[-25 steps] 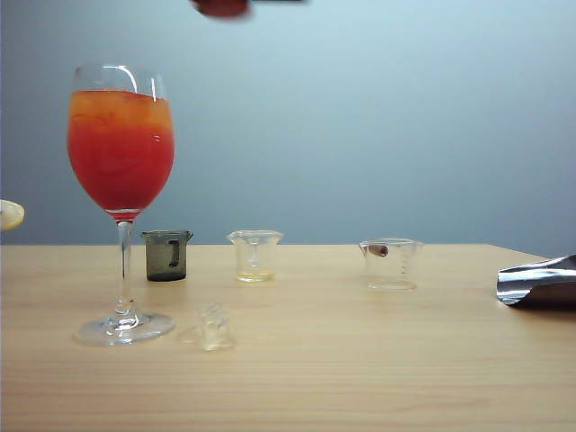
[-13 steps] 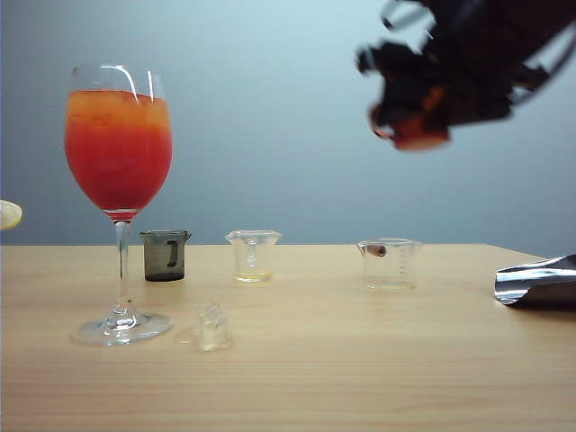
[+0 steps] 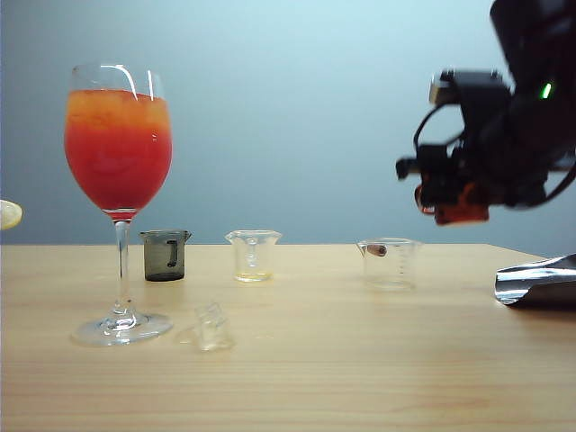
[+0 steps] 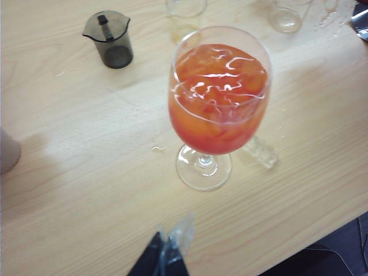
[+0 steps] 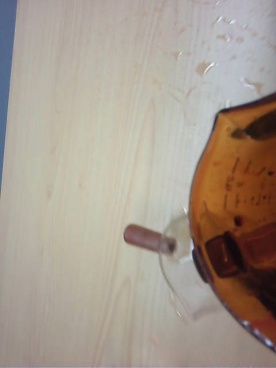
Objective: Pick up the fourth measuring cup from the left, pour the grenadine inside into the goblet, and finally put the measuring cup back in its original place.
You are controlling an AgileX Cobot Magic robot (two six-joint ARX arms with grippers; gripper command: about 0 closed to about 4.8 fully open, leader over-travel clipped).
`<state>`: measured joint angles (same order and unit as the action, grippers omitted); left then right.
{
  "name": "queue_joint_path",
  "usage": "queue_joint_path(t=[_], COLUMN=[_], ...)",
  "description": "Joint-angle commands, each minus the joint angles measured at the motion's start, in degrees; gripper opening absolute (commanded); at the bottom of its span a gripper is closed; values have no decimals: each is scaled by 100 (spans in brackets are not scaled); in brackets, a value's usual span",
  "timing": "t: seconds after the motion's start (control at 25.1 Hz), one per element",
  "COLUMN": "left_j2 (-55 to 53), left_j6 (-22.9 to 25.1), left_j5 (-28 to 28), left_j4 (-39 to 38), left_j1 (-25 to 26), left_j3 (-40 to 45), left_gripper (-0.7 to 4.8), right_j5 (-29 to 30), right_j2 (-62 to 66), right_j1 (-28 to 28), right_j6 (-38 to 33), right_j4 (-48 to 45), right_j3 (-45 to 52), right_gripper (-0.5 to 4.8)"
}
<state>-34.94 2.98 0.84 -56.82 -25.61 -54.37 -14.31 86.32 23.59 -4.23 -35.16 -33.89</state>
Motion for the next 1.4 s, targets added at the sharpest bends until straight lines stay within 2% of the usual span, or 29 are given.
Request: queue_joint_path(t=[0.04,0.16,0.28,0.68,1.04,1.12,1.16,1.2,1.28,1.4], left_j2=[4,4,4,4,4,4,4,4,4,4], left_j6=[0,0,0,0,0,0,0,0,0,0], left_j5=[0,2,0,2,2,2,2,2,2,2], left_j4=[31,31,31,31,31,31,31,31,31,31], left_j1=[-2,-4,-2,-4,-4,-4,-4,-4,-4,-4], left_j3=[-26,-26,-26,-26,-26,-26,-26,-26,-26,-26], left_gripper=[-4,-4,-4,-4,-4,-4,-4,-4,-4,-4], right_j5=[-136,-317,-356,-313,-313,-313,-313,-315,-315,-313], right_j2=[719,1222,1679,2745,2914,2914,2914,2911,2909,2909], right_j1=[-153,-293,-479,-625,-636,-636,-636,-636,-636,-636], right_j6=[-7,-7,-7,-7,-28,-28,-28,-28,-28,-26], right_j4=[-1390,-2013,-2245,-2151,-1987,-1987,-1987,-1989,-1998,-1996], right_j3=[-37,-96,-254,-1141,-1342,-1344,-1344,-1344,-1346,-1346], right_gripper=[170,170,170,170,171,211,262,342,434,436])
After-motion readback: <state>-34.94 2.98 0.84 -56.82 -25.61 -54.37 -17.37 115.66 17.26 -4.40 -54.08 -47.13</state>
